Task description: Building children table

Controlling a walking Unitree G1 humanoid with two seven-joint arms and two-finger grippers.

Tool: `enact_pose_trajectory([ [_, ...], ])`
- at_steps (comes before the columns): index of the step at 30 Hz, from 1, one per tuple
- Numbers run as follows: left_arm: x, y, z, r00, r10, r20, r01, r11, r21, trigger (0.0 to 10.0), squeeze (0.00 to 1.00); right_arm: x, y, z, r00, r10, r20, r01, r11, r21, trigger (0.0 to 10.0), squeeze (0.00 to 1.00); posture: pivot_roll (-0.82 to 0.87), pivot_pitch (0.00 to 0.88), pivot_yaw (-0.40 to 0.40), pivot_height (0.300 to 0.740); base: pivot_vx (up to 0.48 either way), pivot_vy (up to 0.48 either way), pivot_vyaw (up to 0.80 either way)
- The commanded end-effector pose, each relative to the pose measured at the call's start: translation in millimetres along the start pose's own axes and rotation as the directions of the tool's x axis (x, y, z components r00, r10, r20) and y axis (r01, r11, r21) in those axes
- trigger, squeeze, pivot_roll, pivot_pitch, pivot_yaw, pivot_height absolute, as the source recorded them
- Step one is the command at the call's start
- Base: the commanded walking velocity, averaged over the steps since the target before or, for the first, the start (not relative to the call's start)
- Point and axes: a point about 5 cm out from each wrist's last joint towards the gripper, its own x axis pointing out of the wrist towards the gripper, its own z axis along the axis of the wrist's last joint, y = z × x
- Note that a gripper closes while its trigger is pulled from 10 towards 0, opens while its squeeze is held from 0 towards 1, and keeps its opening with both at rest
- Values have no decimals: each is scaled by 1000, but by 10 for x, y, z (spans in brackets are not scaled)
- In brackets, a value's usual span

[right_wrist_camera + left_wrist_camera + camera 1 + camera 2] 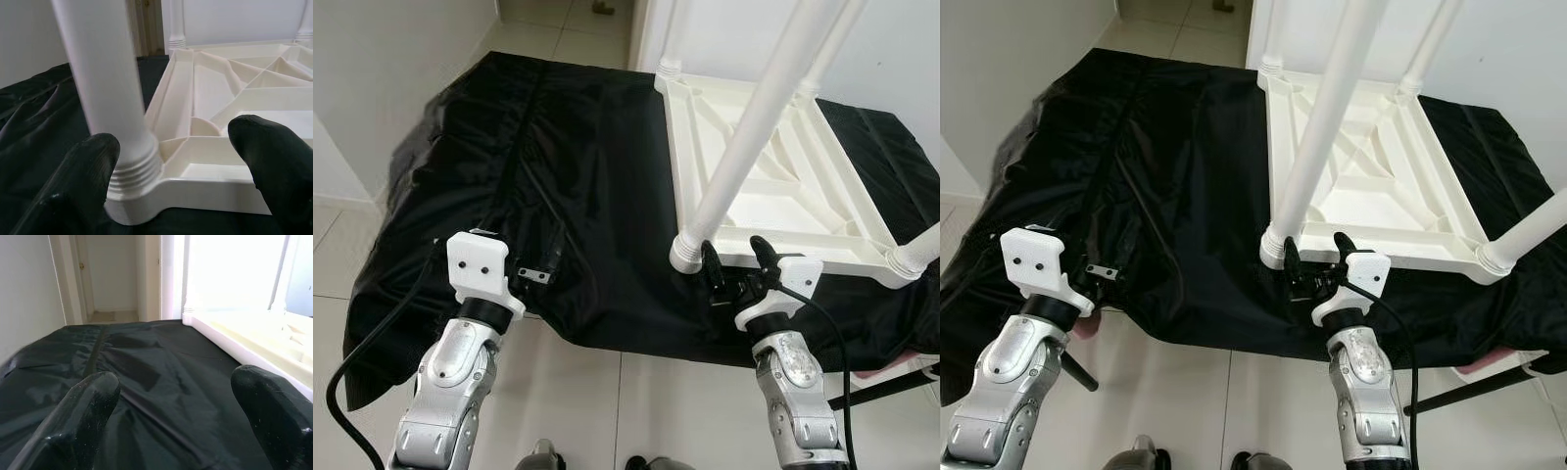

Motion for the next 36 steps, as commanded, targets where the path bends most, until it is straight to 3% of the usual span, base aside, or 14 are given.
enact_pose_trajectory([
  [1, 17, -84, -23, 996, -92, -2, 92, 996, -7, 10000, 0, -37, -51, -10, 1000, -10, -4, 10, 1000, -18, 10000, 0, 137, 147, -60, 740, 0, -352, 0],
  [12, 90, -77, -49, 995, -102, -4, 102, 994, -31, 10000, 0, -19, -20, -15, 1000, 22, -6, -22, 1000, -17, 10000, 0, 141, 140, -55, 740, 0, -64, 0],
  [16, 111, -123, -135, 987, -147, -68, 147, 989, -13, 10000, 0, 27, 28, -20, 993, 120, -17, -120, 993, -19, 10000, 0, 147, 136, -60, 740, 0, 0, 0],
  [25, 148, -172, -179, 980, -181, -86, 177, 983, -51, 10000, 0, 119, 117, -20, 954, 293, -57, -295, 955, -30, 10000, 0, 150, 136, -88, 740, 0, 0, 0],
  [28, 139, -168, -189, 978, -185, -96, 182, 982, -40, 10000, 0, 144, 107, -13, 951, 304, -60, -306, 951, -33, 10000, 0, 152, 137, -93, 740, 0, 0, 0],
  [33, 59, -232, -212, 937, -323, -133, 317, 946, -64, 10000, 0, 237, 13, -1, 953, 294, -76, -298, 953, -49, 10000, 0, 153, 141, -105, 740, 0, 0, 0],
  [36, 63, -248, -214, 924, -355, -138, 351, 935, -55, 10000, 0, 277, 7, 4, 942, 325, -82, -328, 944, -28, 10000, 0, 153, 141, -105, 740, 0, 0, 0],
])
